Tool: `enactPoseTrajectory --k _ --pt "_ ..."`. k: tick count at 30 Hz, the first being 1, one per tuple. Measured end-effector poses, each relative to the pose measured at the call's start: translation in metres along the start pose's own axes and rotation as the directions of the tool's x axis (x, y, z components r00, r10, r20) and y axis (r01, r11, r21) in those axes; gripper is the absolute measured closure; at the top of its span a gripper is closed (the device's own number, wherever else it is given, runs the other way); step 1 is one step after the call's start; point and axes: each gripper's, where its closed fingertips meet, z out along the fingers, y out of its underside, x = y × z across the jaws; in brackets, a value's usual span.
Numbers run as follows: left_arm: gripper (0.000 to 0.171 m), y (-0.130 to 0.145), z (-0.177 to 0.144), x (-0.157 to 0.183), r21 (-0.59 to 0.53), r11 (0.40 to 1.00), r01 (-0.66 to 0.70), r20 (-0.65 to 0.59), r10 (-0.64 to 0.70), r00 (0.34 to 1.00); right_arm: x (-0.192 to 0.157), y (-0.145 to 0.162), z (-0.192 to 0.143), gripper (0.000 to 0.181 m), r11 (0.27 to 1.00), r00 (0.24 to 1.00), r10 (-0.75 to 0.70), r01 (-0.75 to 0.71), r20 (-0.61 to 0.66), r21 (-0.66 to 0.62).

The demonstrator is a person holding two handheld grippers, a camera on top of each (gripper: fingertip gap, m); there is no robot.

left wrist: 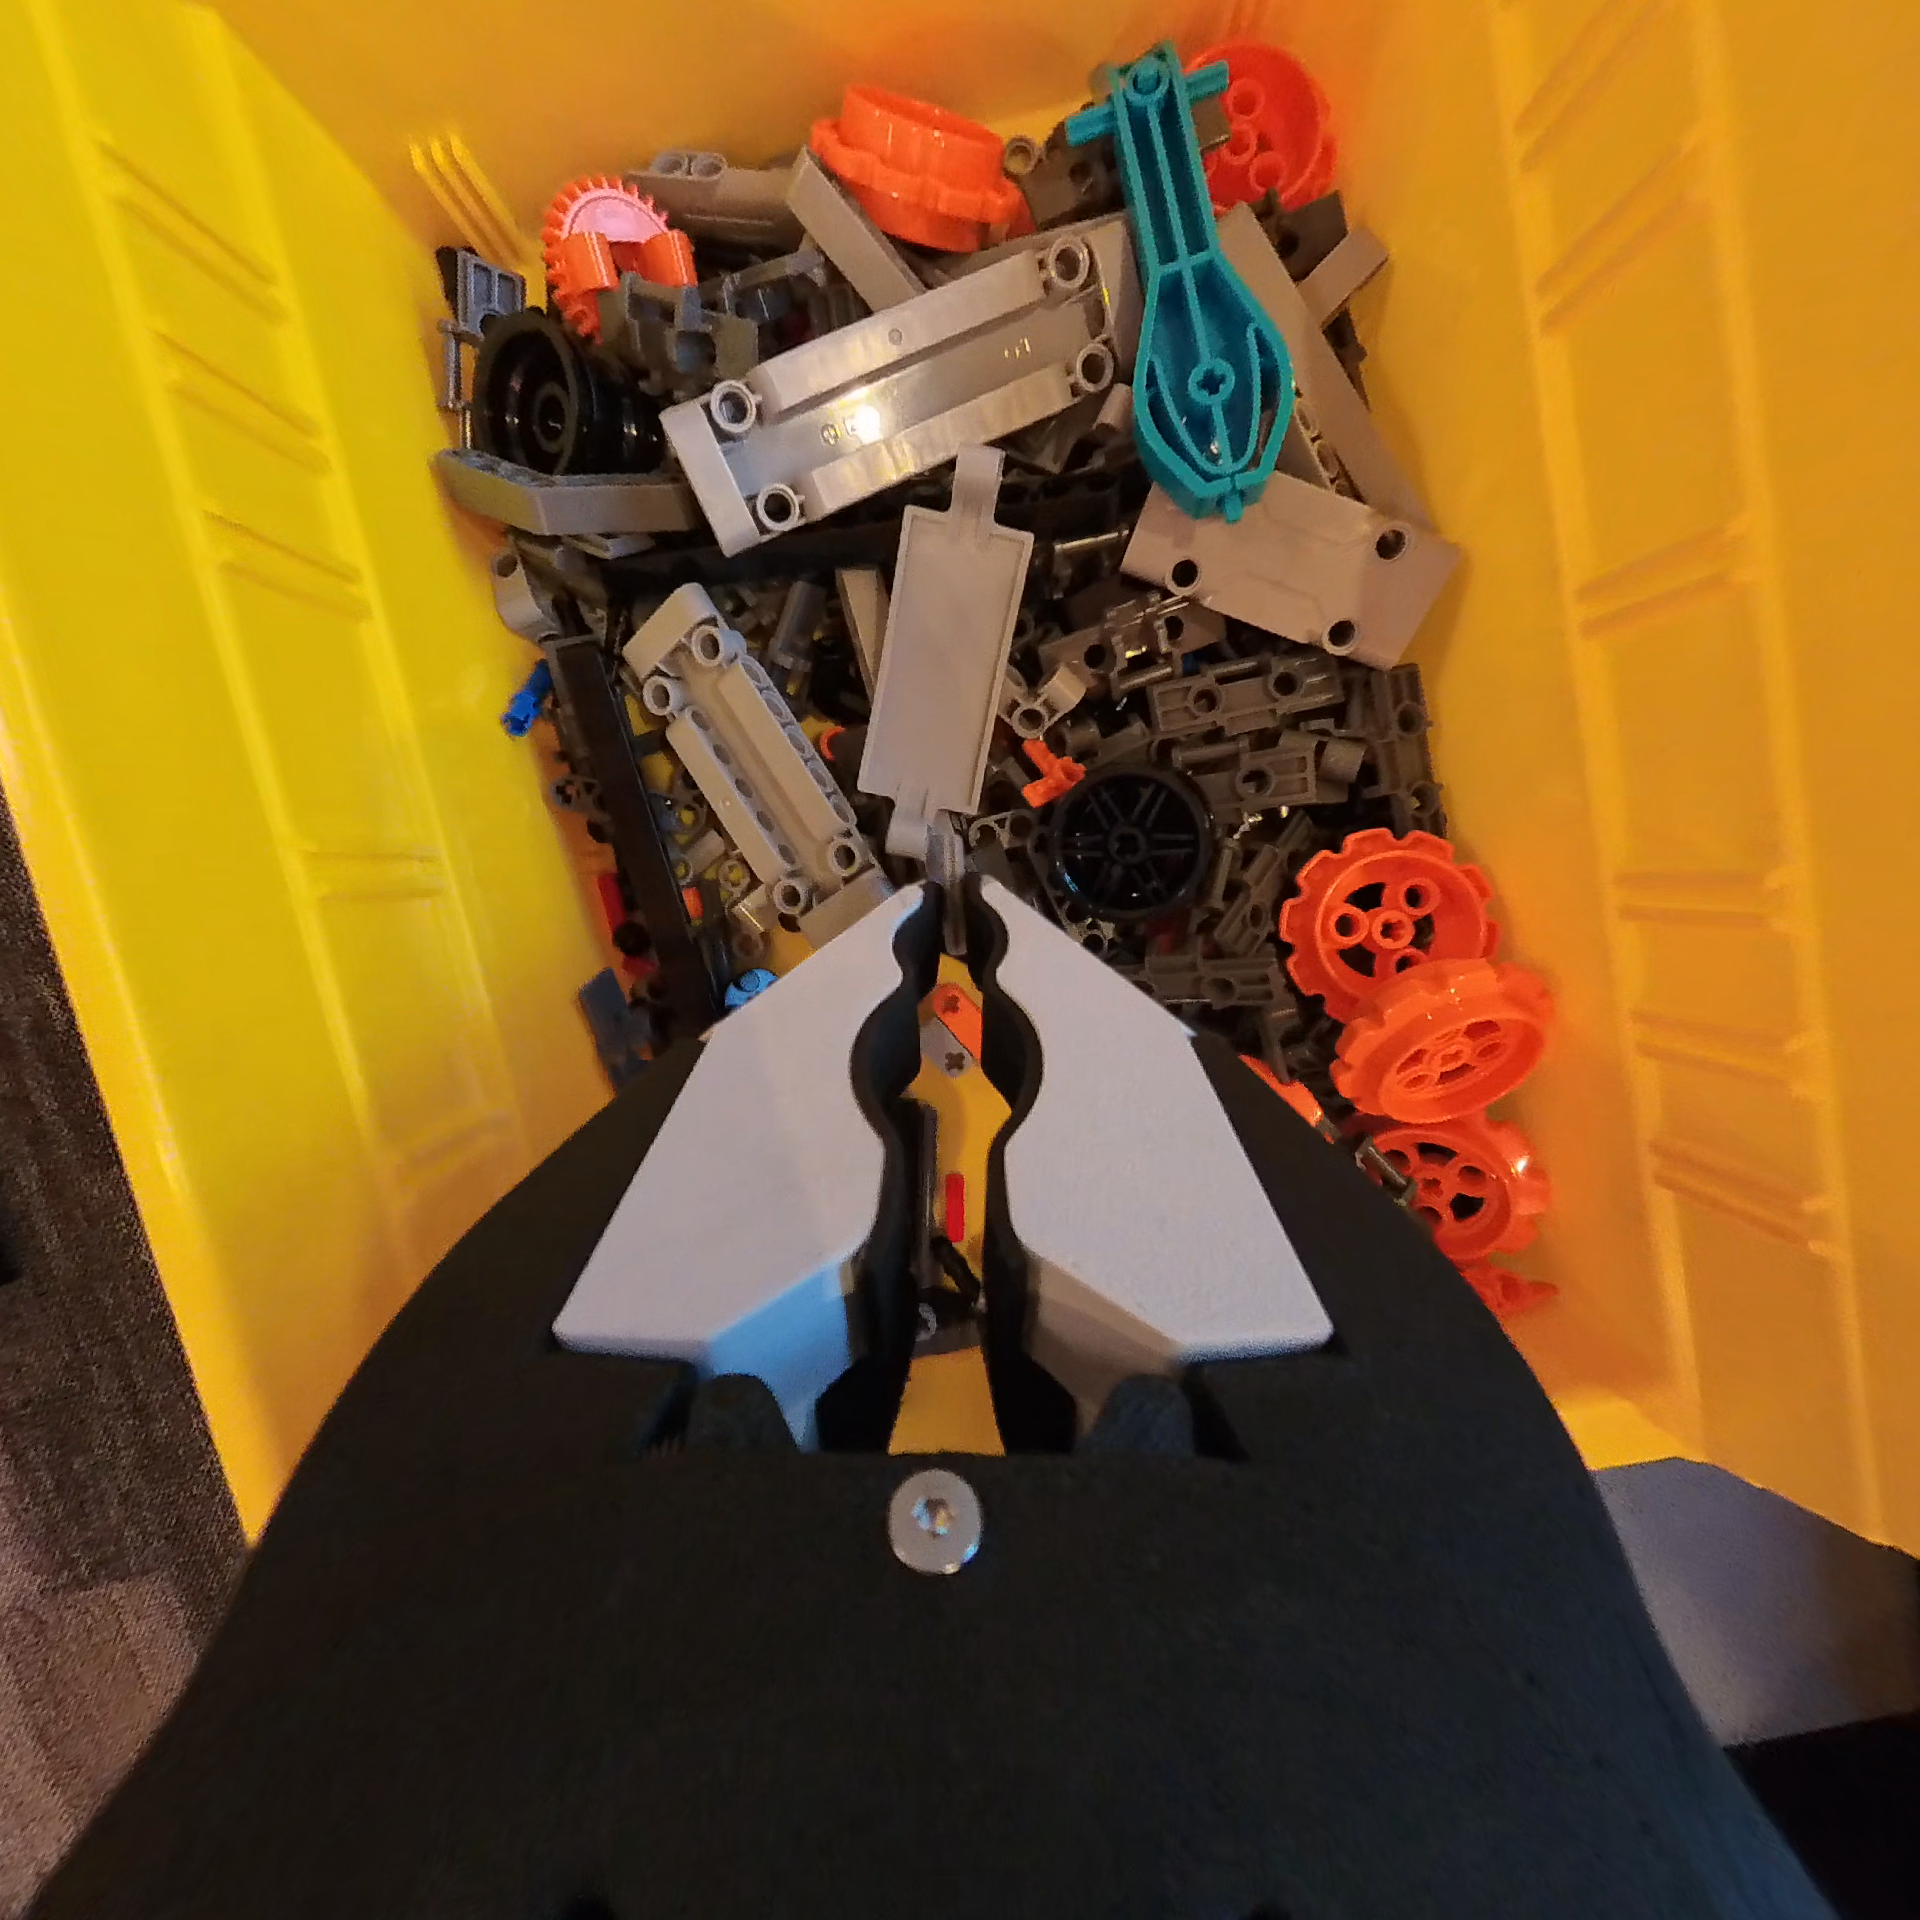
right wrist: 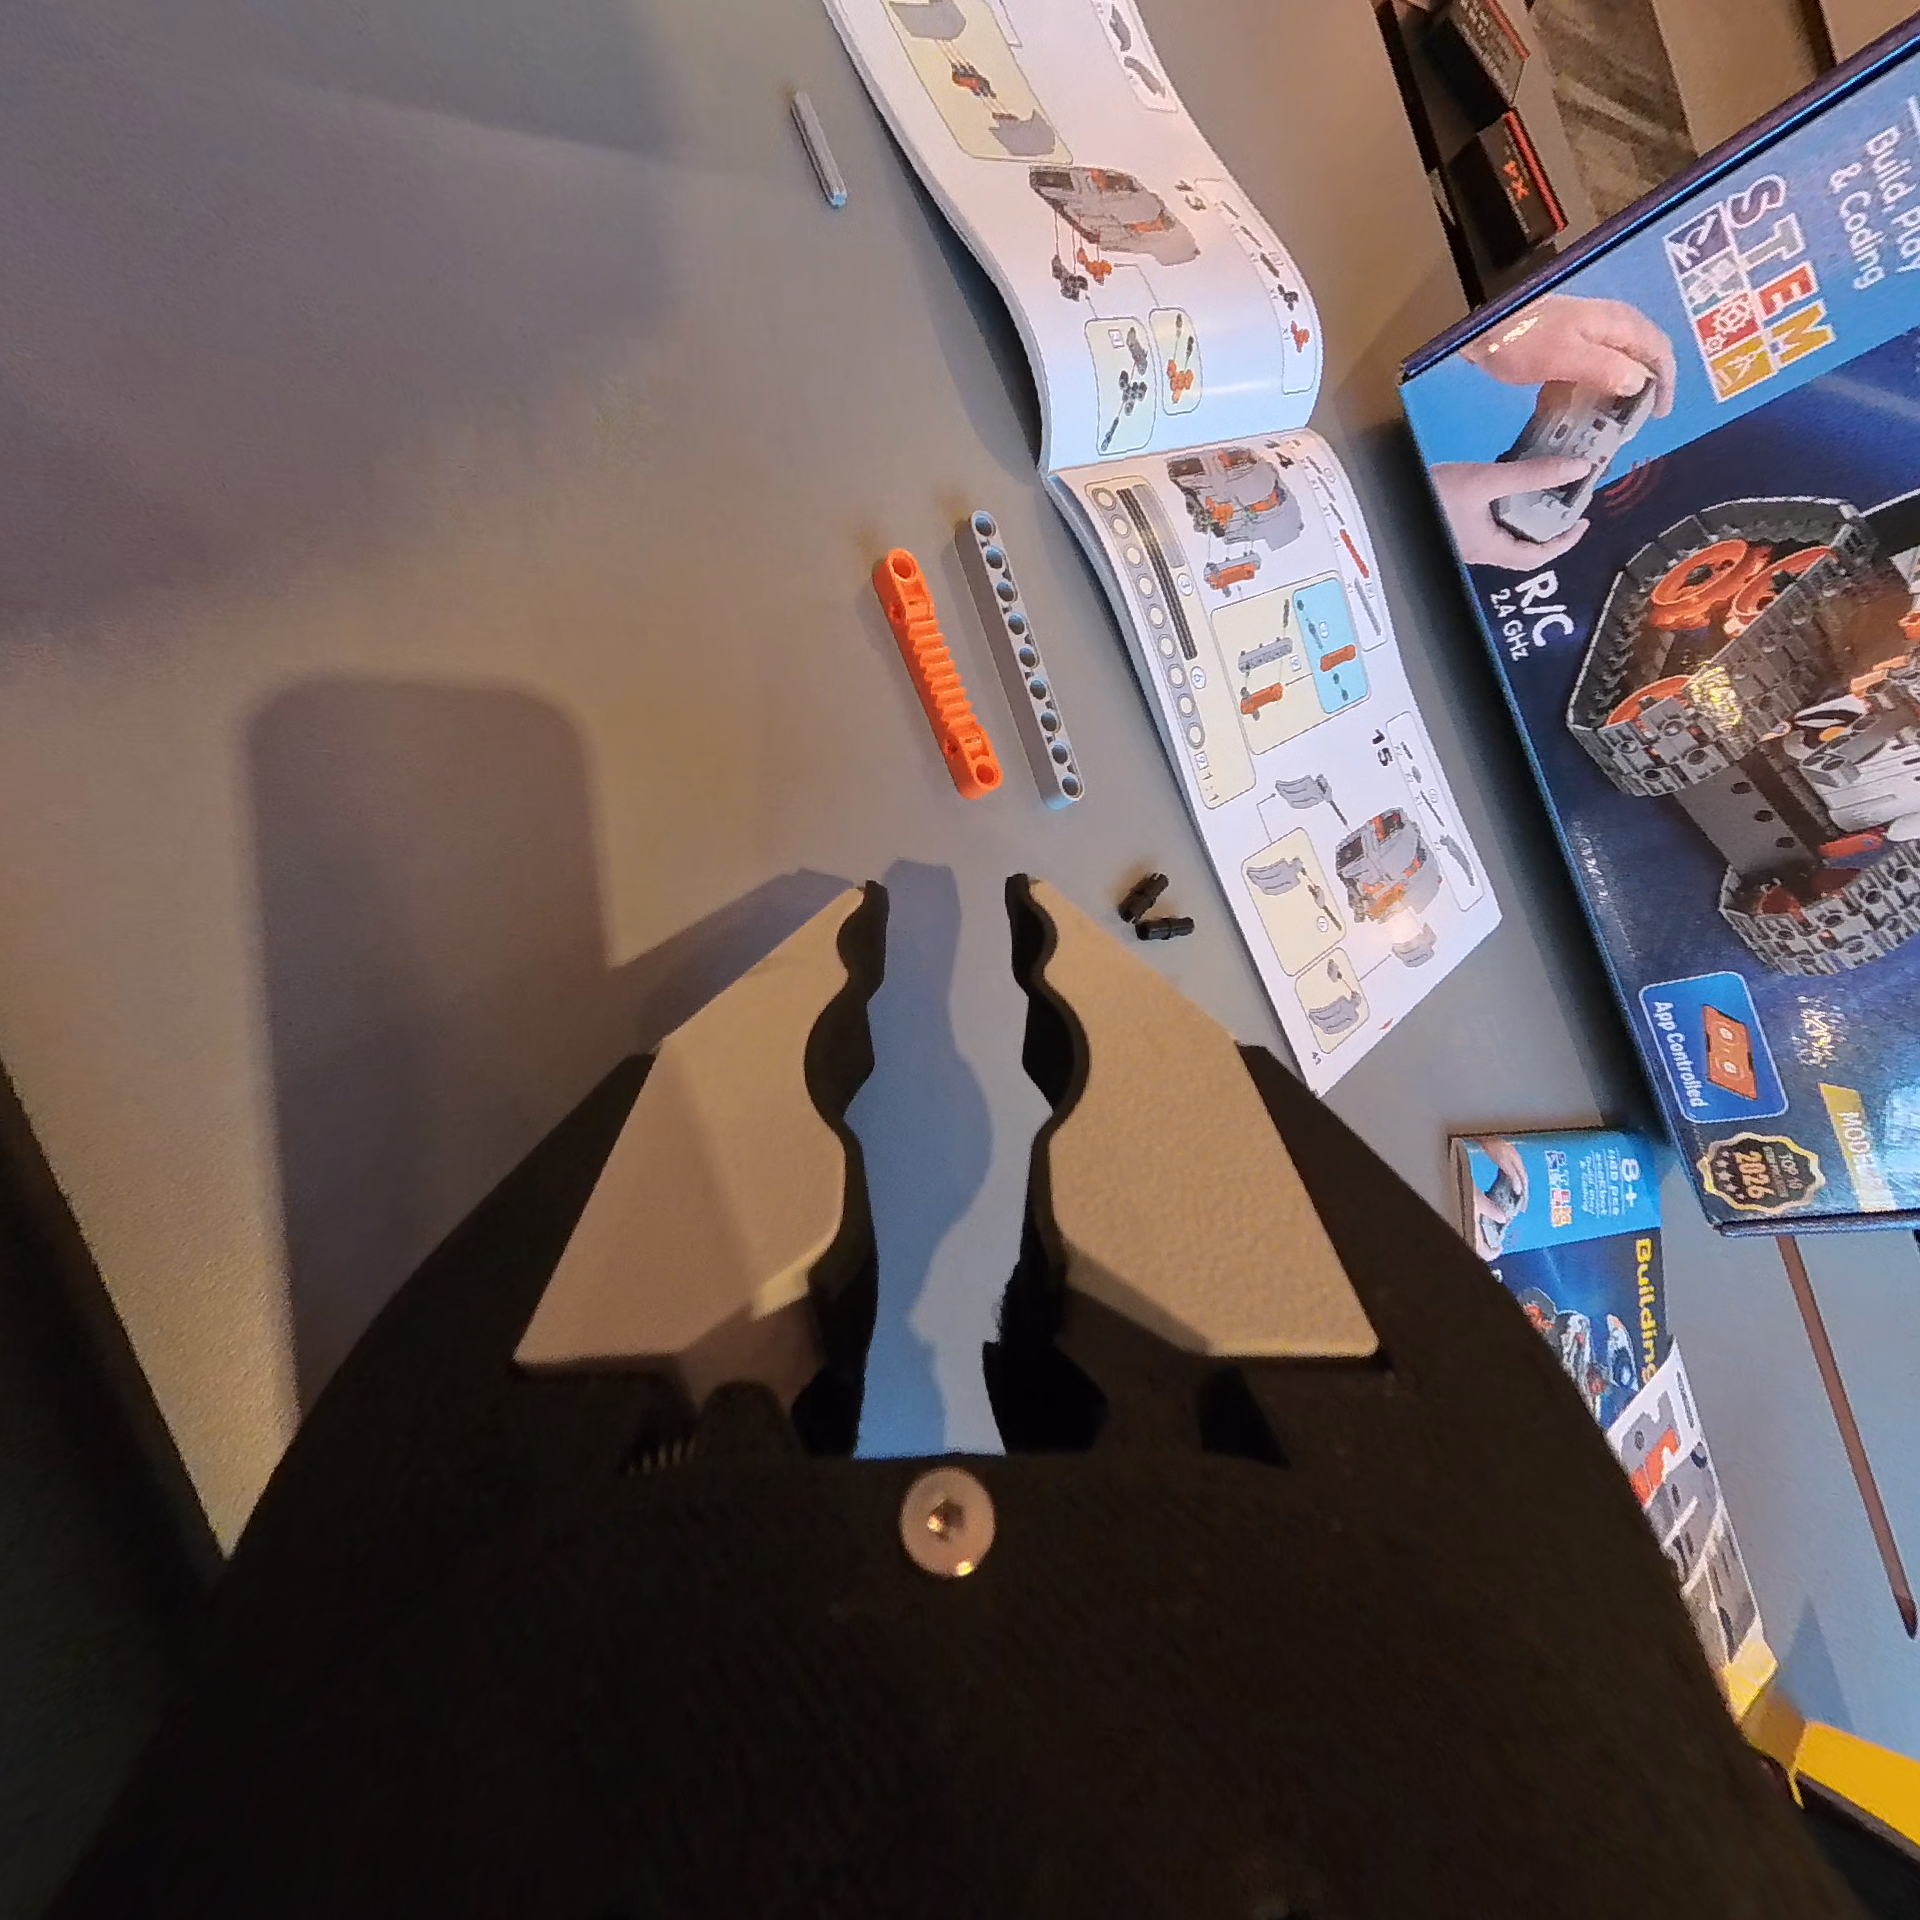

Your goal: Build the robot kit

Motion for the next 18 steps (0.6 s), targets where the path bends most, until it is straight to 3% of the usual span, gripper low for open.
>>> enactPoseTrajectory --k 11,14,18 --pt "0.171 0.007 -0.007 0.006 0.007 1.000 -0.017 -0.021 0.017 1.000 -0.007 0.006 0.007 0.160 0.999 0.999 -0.021 0.022 0.030 -0.028" --pt "0.158 0.006 -0.008 0.005 0.018 1.000 -0.014 -0.006 0.014 1.000 -0.008 0.008 0.008 0.160 0.999 0.999 -0.017 0.018 0.038 -0.035" --pt "0.157 0.005 -0.011 0.007 0.040 0.999 -0.002 -0.011 0.002 1.000 -0.009 0.008 0.008 0.160 0.999 0.999 -0.017 0.018 0.042 -0.035"
